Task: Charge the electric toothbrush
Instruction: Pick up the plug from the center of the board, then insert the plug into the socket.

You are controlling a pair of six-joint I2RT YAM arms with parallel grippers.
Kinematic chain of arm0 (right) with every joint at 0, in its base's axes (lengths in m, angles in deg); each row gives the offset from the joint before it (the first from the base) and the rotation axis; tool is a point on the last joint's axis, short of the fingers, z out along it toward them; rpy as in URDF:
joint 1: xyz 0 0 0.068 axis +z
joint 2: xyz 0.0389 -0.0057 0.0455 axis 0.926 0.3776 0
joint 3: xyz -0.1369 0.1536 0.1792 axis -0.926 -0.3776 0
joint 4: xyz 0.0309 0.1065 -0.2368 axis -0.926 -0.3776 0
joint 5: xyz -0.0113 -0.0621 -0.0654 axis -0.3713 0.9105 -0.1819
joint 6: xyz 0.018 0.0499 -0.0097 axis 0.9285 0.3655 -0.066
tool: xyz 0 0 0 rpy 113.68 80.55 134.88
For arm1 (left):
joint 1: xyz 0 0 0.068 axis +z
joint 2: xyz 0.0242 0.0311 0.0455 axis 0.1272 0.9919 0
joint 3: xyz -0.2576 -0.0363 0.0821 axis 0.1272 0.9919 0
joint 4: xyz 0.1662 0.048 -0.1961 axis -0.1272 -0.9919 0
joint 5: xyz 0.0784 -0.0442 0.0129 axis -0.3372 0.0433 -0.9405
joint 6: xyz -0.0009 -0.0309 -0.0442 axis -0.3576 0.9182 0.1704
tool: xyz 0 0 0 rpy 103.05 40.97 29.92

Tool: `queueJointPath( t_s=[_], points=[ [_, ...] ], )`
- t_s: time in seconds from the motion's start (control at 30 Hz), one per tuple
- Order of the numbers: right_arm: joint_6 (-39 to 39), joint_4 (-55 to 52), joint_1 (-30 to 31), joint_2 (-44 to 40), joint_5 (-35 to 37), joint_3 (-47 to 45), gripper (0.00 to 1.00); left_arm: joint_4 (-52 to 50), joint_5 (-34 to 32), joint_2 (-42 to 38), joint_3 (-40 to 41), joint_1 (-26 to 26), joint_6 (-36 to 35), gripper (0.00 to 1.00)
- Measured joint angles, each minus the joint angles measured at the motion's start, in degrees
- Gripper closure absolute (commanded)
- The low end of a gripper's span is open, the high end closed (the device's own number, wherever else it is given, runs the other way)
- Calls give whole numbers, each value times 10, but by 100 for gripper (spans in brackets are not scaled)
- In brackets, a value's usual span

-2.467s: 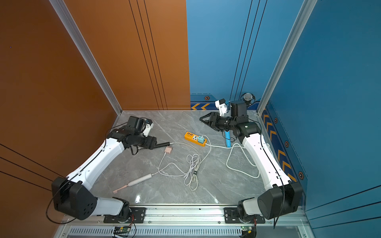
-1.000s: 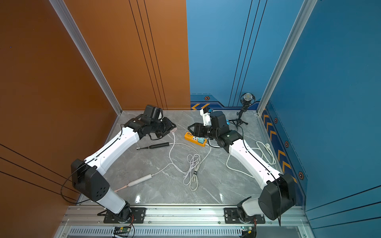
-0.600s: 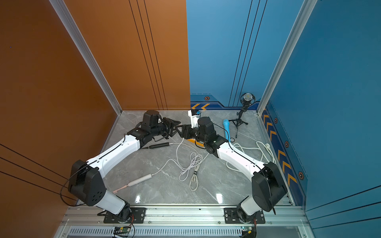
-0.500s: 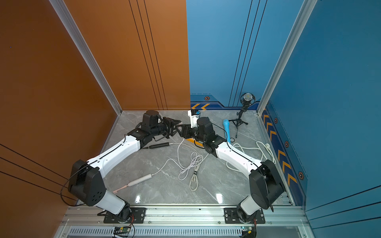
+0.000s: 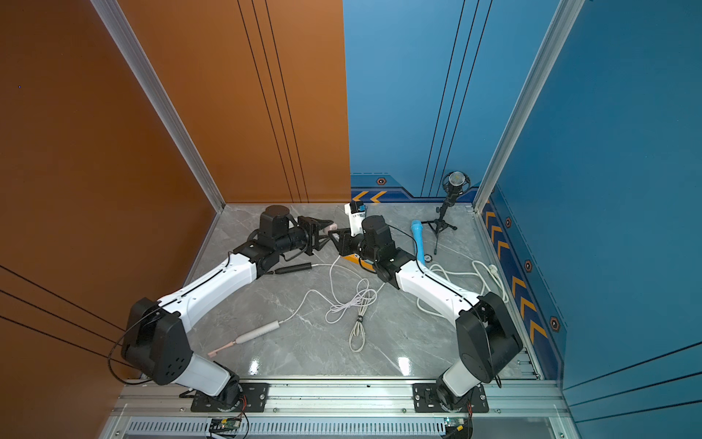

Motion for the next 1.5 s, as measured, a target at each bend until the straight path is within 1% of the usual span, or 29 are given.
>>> queueJointPath(
  t_s=[0.03, 0.07, 0.13, 0.17, 0.27, 0.3, 0.33, 0.37, 0.43, 0.47, 0.53, 0.57, 0.6, 0.67, 0.73, 0.8, 0.9, 1.0, 1.1, 1.2, 1.3, 1.4, 1.5],
  points=[
    [-2, -8, 0, 0, 0, 4, 61, 1, 0, 0, 0, 0, 2, 86],
    [-5, -14, 0, 1, 2, 9, 60, 3, 2, 0, 0, 0, 4, 85],
    [-9, -28, 0, 5, 10, 25, 62, 10, 9, 0, 0, -5, 6, 84],
    [-10, -33, -1, 7, 12, 33, 65, 13, 11, 0, 0, -8, 8, 84],
    [-29, -47, -1, 10, 21, 45, 86, 18, 13, 0, 0, -10, 14, 83],
    [-38, -50, -1, 10, 22, 46, 92, 16, 13, -1, 1, -10, 16, 80],
    [-42, -52, -1, 11, 23, 46, 95, 15, 12, -1, 2, -10, 17, 71],
    [-42, -54, -1, 11, 23, 46, 96, 14, 12, -1, 2, -10, 17, 59],
    [-46, -74, -1, 12, 24, 58, 97, 15, 12, -1, 2, -10, 7, 29],
    [-49, -94, -3, 16, 24, 71, 97, 17, 12, -2, 2, -8, -4, 20],
    [-74, -163, -15, 32, 18, 125, 97, 12, 12, -11, 2, 0, -55, 6],
    [-92, -203, -22, 45, 14, 158, 96, -1, 11, -17, -2, 6, -77, 3],
    [-117, -253, -30, 63, 12, 203, 96, -33, 6, -26, -13, 17, -122, 0],
    [-175, -354, -41, 107, 18, 300, 95, -96, -10, -42, -43, 40, -219, 2],
    [-232, -452, -47, 158, 32, 395, 93, -137, -28, -68, -61, 63, -322, 2],
    [-287, -551, -49, 215, 45, 489, 92, -167, -40, -105, -61, 85, -427, 2],
    [-358, -671, -48, 303, 62, 606, 91, -198, -48, -153, -49, 107, -578, 2],
    [-420, -753, -45, 380, 83, 687, 90, -226, -59, -180, -33, 114, -712, 2],
    [-479, -801, -41, 436, 114, 733, 89, -256, -85, -191, -11, 114, -828, 2],
    [-529, -837, -37, 470, 151, 752, 87, -287, -126, -192, 12, 114, -917, 2],
    [-562, -880, -37, 502, 170, 785, 86, -312, -158, -191, 27, 114, -970, 2],
    [-579, -910, -38, 527, 171, 814, 86, -323, -170, -184, 28, 114, -998, 2],
    [-588, -928, -40, 537, 169, 818, 86, -326, -172, -177, 28, 114, -1009, 2]
  ],
)
